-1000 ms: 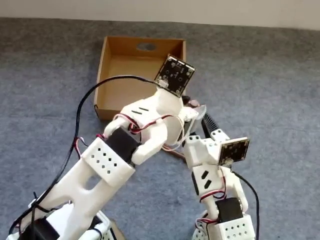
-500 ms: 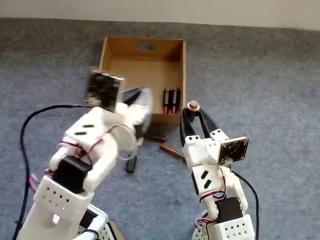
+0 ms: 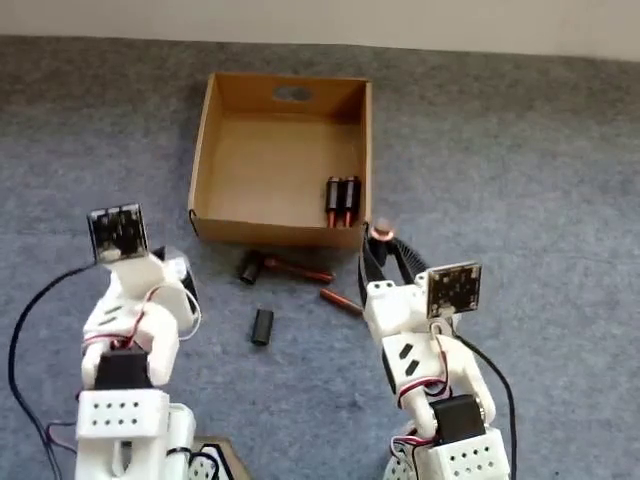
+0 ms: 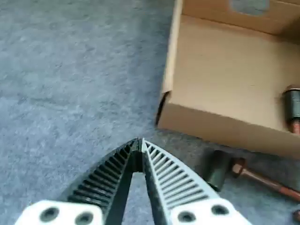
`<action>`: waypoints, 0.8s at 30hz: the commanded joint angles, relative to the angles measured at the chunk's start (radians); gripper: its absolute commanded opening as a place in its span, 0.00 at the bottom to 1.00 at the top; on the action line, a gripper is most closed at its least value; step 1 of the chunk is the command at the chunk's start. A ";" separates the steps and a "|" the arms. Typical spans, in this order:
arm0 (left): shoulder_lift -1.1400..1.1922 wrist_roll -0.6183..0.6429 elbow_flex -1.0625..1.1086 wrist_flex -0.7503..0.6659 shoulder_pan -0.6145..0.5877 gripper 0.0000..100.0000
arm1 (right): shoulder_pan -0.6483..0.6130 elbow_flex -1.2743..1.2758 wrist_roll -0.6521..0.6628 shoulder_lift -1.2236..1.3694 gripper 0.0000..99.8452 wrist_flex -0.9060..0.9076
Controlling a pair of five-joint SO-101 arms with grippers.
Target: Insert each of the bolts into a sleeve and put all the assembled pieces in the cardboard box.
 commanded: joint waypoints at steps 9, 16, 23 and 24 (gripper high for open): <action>-0.320 -0.137 0.213 -0.035 -0.016 0.01 | -0.008 -0.329 -0.003 0.016 0.01 0.084; -0.430 -0.137 0.260 -0.029 -0.015 0.01 | -0.008 -0.587 -0.009 0.338 0.01 0.048; -0.440 -0.138 0.259 -0.005 -0.015 0.01 | -0.010 -0.800 -0.011 0.862 0.01 -0.101; -0.440 -0.138 0.259 -0.005 -0.015 0.01 | -0.010 -0.826 -0.011 0.932 0.01 -0.110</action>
